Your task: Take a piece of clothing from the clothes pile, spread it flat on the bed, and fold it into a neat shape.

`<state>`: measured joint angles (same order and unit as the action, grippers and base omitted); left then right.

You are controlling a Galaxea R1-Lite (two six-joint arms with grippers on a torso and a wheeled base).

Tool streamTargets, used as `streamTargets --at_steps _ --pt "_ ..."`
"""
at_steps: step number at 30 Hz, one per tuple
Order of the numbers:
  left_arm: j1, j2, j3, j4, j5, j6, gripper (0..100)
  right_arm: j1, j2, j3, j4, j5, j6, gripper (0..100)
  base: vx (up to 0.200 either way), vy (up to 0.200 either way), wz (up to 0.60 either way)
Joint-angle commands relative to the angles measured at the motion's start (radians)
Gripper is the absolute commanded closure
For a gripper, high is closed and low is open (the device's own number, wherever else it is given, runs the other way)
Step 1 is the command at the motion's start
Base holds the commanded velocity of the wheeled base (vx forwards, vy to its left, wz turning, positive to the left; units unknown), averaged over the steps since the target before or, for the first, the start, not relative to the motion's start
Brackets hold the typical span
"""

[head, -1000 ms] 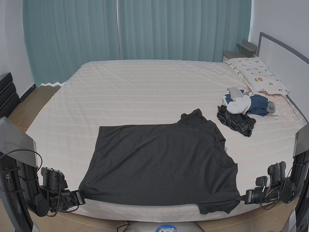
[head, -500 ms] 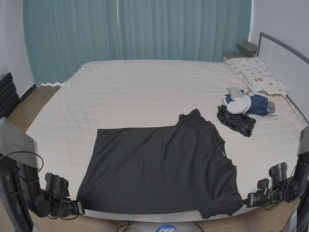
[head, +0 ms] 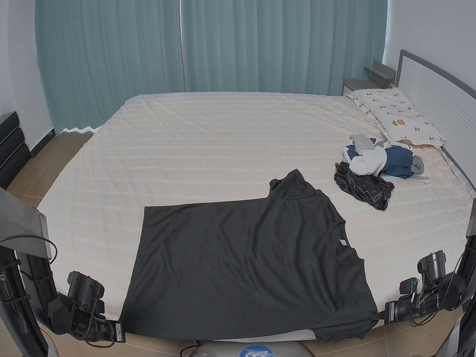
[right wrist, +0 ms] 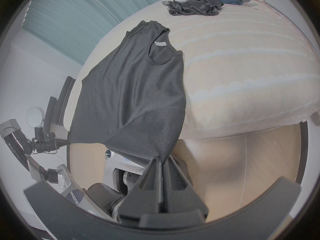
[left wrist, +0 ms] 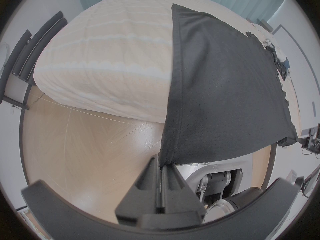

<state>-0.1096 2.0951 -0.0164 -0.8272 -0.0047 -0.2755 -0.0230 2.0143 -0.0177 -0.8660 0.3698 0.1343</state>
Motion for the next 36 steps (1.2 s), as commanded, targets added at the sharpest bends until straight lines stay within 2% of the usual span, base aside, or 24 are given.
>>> streamTargets --at_steps 1,9,17,21,25,36 --pt "-0.001 -0.049 0.015 0.020 -0.003 0.009 100 0.000 -0.049 0.018 0.028 -0.002 -0.005 100 0.000 0.000 0.00" --pt "0.008 -0.073 -0.007 0.003 -0.003 -0.008 100 -0.009 -0.054 0.018 -0.002 0.012 -0.005 100 0.000 0.000 0.00" --pt "0.025 -0.084 -0.022 -0.003 -0.021 -0.016 100 -0.009 -0.005 0.016 -0.120 0.015 0.007 100 0.000 0.000 0.00" --pt "0.027 -0.113 -0.034 -0.004 -0.021 -0.025 100 -0.011 0.000 0.016 -0.169 0.041 0.013 100 0.000 0.000 0.00" --pt "0.027 -0.162 -0.080 -0.003 -0.021 -0.106 100 -0.011 -0.005 0.013 -0.240 0.057 0.050 100 0.000 0.000 0.00" --pt "0.039 -0.208 -0.151 -0.003 -0.021 -0.218 100 0.000 0.017 0.008 -0.492 0.077 0.188 100 0.000 0.000 0.00"
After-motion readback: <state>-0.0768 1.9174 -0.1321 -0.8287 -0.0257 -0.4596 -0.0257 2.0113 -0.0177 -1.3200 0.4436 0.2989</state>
